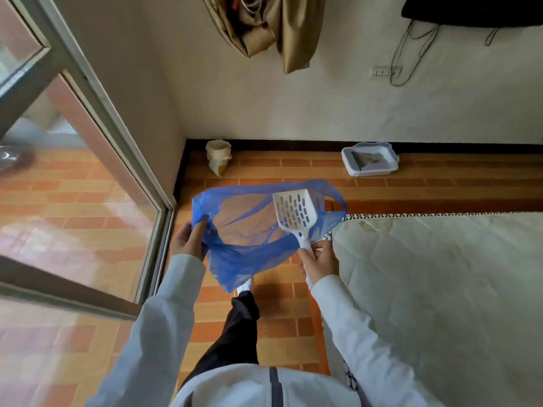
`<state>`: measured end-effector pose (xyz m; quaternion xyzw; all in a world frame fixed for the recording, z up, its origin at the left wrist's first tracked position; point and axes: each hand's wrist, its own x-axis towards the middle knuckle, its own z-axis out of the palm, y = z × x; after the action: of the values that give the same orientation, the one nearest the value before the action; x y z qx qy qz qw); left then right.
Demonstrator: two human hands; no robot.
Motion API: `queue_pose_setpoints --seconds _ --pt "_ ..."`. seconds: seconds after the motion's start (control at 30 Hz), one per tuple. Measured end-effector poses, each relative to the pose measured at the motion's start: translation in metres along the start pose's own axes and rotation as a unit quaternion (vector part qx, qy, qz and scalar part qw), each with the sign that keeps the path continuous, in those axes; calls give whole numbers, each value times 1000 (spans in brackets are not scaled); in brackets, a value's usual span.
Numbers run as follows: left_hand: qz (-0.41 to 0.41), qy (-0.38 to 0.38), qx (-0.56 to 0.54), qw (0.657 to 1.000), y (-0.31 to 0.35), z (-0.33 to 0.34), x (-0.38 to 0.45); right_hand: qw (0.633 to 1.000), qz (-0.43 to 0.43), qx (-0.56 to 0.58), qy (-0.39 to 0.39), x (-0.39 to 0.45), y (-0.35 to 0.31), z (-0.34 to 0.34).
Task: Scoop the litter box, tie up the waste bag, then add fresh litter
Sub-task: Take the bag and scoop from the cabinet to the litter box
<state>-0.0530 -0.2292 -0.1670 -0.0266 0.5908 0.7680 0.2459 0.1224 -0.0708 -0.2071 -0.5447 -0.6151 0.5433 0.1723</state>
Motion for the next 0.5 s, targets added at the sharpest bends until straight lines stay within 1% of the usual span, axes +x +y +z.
queue_pose_setpoints --seconds 0.13,0.23,0.33,0.4,0.5 --pt "1 -27 17 999 17 37 76 1000 2 -2 17 72 -39 27" --pt "2 -56 32 998 33 64 135 999 1 31 26 123 -73 45" --pt "6 -85 51 995 48 95 192 999 2 22 47 170 -104 56" --pt "5 -93 59 994 56 116 227 998 10 21 51 197 -122 61" --pt "-9 -98 69 993 62 147 274 997 22 57 50 235 -142 67"
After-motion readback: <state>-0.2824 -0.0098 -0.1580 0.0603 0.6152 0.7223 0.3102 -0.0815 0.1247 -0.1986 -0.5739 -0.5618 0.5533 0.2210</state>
